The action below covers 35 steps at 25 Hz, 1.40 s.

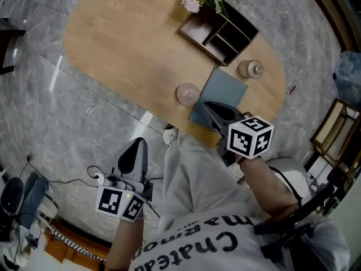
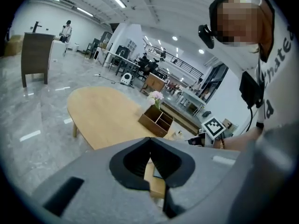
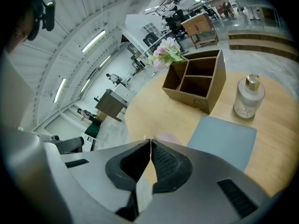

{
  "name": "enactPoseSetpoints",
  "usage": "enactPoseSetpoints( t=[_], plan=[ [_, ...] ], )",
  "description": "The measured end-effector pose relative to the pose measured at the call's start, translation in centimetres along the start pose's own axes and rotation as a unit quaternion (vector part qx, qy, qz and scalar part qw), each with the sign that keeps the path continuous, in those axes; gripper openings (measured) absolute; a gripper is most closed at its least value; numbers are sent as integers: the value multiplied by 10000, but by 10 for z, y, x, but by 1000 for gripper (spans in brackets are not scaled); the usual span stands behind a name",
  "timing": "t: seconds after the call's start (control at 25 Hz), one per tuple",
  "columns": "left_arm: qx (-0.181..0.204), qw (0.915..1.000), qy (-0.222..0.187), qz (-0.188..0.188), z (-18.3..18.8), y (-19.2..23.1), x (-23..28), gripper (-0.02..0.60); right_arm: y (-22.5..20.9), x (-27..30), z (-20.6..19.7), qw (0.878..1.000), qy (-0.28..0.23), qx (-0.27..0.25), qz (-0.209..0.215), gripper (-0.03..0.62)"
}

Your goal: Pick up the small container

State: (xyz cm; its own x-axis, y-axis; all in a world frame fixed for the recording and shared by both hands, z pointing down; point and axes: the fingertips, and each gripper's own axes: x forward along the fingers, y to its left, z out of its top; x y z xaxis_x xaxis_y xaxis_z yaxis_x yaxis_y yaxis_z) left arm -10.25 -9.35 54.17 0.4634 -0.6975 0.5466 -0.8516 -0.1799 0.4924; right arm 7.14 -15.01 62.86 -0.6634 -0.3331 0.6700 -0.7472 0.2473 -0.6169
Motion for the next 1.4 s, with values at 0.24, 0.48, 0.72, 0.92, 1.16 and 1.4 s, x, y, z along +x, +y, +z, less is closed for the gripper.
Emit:
enactPoseSetpoints(
  t=[0.24, 0.48, 0.72, 0.92, 1.16, 1.4],
  plan=[
    [-103, 9998, 164, 18, -26, 7, 22, 14, -12, 21, -9, 9994, 132, -224, 230, 14],
    [-204, 9994, 274, 92, -43, 14, 22, 14, -4, 23, 4, 9897, -221, -1417, 53, 14],
    [-355, 9989, 200, 214, -44, 22, 23, 14, 15, 15, 20, 9708, -998, -2183, 9, 15],
    [-356, 9990, 231, 150, -48, 22, 25, 14, 21, 21, 16, 9717, -1034, -2110, 251, 15],
    [-392, 9985, 349, 153, -55, 25, 21, 14, 22, 35, 7, 9730, -850, -2124, 307, 188],
    [-403, 9983, 403, 119, -59, 28, 21, 14, 11, 55, -7, 9595, -528, -2768, -38, 227]
  ],
)
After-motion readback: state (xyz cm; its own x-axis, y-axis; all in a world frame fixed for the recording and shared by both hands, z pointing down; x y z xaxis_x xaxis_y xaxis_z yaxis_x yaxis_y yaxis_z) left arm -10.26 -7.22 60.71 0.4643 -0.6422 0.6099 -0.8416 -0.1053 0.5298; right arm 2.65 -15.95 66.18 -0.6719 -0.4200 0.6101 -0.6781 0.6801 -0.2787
